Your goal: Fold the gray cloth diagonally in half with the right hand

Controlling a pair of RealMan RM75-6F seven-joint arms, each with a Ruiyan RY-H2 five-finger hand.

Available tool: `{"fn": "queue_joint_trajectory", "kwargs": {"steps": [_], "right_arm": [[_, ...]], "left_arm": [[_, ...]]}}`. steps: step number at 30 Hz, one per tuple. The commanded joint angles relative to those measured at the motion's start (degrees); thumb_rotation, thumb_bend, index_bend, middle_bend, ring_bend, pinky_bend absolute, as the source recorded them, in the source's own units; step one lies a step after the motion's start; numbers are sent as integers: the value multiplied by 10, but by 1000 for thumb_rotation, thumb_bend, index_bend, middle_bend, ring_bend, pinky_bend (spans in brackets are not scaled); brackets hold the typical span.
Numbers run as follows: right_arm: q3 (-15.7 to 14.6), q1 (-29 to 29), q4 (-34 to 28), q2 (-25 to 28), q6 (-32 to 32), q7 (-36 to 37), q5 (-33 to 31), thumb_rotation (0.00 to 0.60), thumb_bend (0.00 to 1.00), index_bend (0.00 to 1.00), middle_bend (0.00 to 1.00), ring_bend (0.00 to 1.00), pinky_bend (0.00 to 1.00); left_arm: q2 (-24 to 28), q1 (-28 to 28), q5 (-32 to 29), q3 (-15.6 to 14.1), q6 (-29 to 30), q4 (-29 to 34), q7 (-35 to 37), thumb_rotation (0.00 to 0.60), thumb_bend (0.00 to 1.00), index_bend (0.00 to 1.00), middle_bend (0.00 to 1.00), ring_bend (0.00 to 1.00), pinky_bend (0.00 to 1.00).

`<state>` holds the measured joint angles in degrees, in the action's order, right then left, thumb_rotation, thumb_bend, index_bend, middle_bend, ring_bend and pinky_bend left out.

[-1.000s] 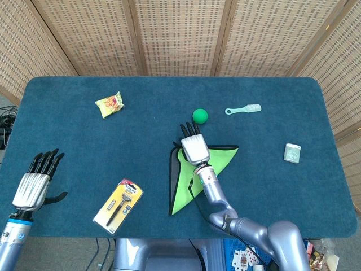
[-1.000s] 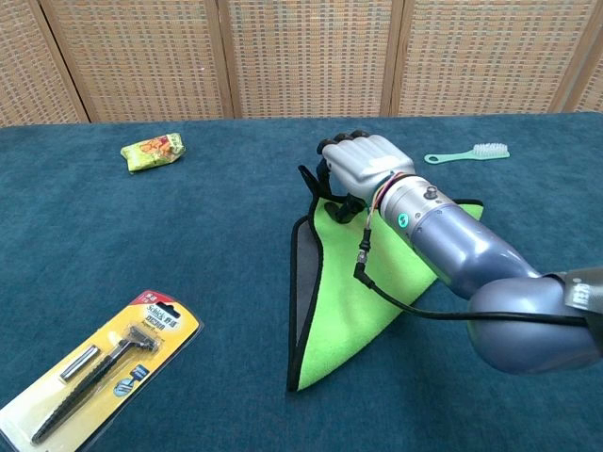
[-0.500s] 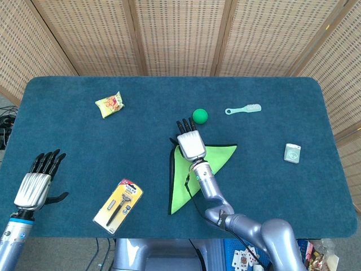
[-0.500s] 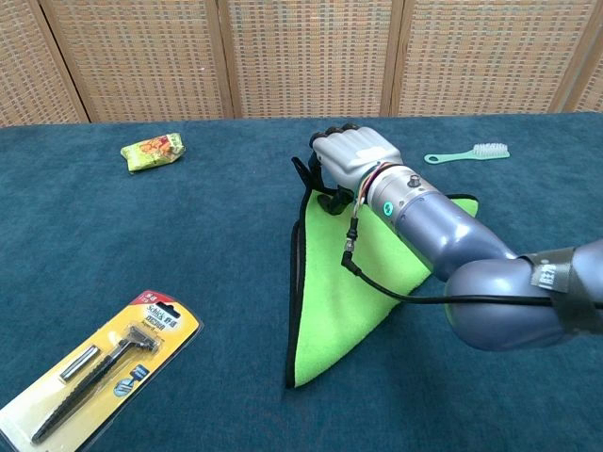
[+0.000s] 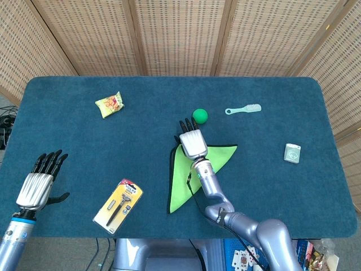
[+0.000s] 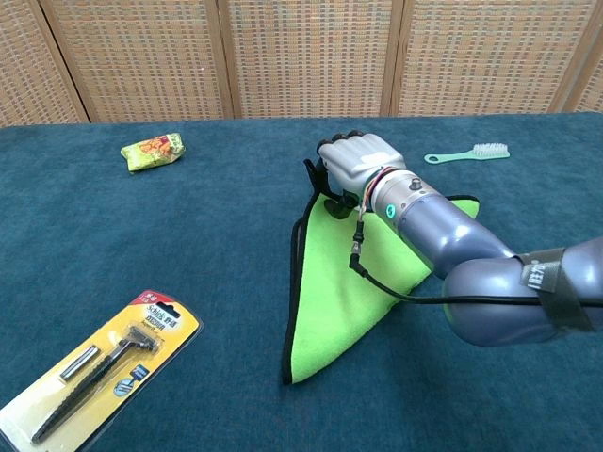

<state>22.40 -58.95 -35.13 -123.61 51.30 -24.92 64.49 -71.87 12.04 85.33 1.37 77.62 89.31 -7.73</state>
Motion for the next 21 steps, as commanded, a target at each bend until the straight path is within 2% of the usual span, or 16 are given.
{"fn": "queue_joint_trajectory", "kwargs": {"steps": [1, 6, 14, 21], "right_arm": [[-3, 1, 5, -1, 0, 3, 2, 600, 539, 614, 76, 0, 0], [-6, 6, 6, 0, -1, 4, 2, 600, 537, 469, 3, 0, 0], [-7, 13, -24, 19, 8, -15, 0, 600, 451, 262, 0, 0, 0], [-7, 28, -83, 52, 32, -50, -4, 600, 423, 244, 0, 0, 0]], "left_arm": [[0, 0, 0, 0, 1, 0, -1, 600, 161, 0, 0, 0, 0], [0, -1, 3, -1, 3, 2, -2, 600, 160, 0, 0, 0, 0], [1, -2, 7, -3, 7, 4, -2, 600, 160, 0, 0, 0, 0], [2, -2, 9, -3, 9, 5, 0, 600, 160, 0, 0, 0, 0]]}}
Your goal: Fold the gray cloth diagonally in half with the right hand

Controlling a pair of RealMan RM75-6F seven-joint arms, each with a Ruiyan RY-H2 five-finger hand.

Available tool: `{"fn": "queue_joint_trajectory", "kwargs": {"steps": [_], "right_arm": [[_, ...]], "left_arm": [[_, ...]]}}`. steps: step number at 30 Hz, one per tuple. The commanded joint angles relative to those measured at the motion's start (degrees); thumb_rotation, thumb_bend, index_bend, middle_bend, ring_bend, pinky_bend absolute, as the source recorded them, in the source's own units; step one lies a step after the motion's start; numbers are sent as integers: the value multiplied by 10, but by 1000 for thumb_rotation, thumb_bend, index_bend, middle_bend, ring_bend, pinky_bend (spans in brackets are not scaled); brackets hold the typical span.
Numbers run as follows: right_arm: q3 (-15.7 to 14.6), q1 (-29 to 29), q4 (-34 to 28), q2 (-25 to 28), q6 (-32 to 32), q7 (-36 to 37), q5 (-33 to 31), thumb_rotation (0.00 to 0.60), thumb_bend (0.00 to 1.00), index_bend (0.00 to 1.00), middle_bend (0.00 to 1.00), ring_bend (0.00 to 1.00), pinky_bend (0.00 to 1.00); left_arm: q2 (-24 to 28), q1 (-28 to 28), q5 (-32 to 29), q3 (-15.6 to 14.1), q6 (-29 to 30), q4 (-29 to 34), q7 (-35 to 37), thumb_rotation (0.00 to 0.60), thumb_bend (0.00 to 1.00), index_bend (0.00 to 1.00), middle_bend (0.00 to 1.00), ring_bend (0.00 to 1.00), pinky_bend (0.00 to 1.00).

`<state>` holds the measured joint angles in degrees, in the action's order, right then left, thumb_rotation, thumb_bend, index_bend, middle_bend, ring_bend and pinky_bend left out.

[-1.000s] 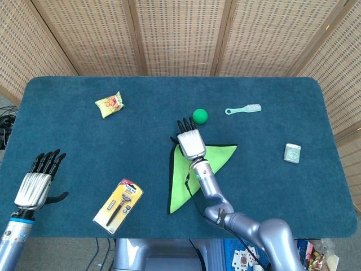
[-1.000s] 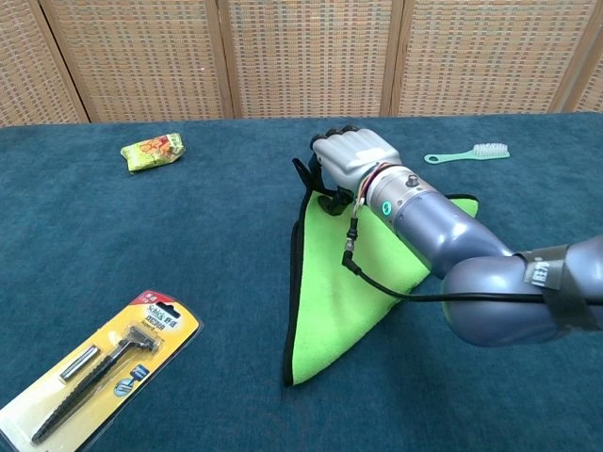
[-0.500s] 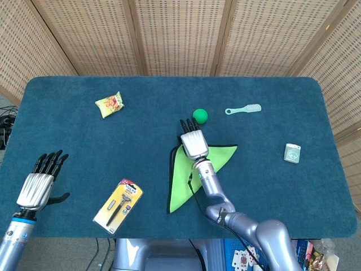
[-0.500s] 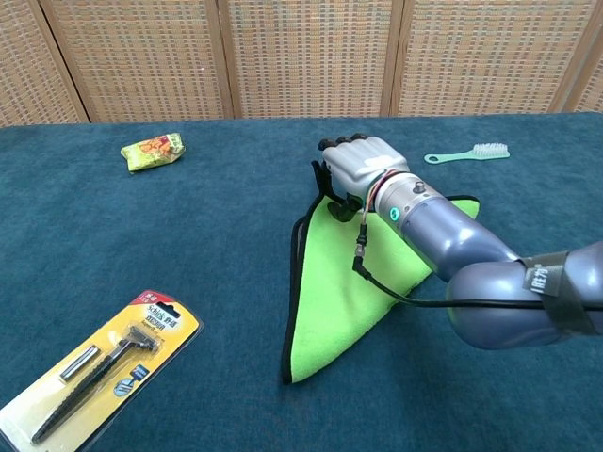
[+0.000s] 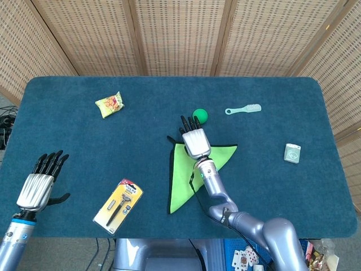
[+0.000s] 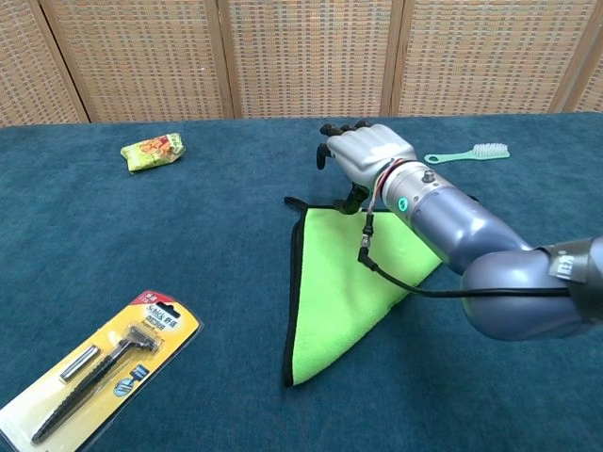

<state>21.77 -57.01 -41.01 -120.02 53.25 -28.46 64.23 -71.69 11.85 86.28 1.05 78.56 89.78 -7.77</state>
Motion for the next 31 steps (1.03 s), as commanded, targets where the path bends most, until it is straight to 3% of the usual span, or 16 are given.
{"fn": "queue_joint_trajectory", "kwargs": {"steps": [1, 5, 9, 13, 17, 24, 31], "right_arm": [[-2, 12, -36, 22, 18, -19, -1, 600, 421, 244, 0, 0, 0], [-13, 38, -92, 56, 42, -35, 3, 600, 398, 244, 0, 0, 0], [-43, 95, -198, 118, 81, -60, 5, 600, 360, 243, 0, 0, 0], [-92, 162, -318, 195, 128, -75, 22, 600, 289, 211, 0, 0, 0], [-166, 247, -436, 286, 209, -42, 84, 600, 229, 192, 0, 0, 0], [-258, 353, -475, 354, 333, 15, 176, 600, 152, 112, 0, 0, 0], [-315, 424, -481, 404, 378, 54, 195, 600, 112, 57, 0, 0, 0]], "left_arm": [[0, 0, 0, 0, 0, 0, 1, 600, 160, 0, 0, 0, 0], [0, 1, 2, -1, 0, -1, 3, 600, 160, 0, 0, 0, 0], [-1, 3, 1, -2, -6, -3, 3, 600, 161, 0, 0, 0, 0], [-4, 4, 1, -1, -7, -5, 4, 600, 161, 0, 0, 0, 0], [-10, 2, 6, 0, 2, -13, 7, 600, 160, 0, 0, 0, 0], [-16, -5, 19, 1, 27, -15, 7, 600, 161, 0, 0, 0, 0], [-21, -14, 20, 1, 45, -16, -7, 600, 160, 0, 0, 0, 0]]}}
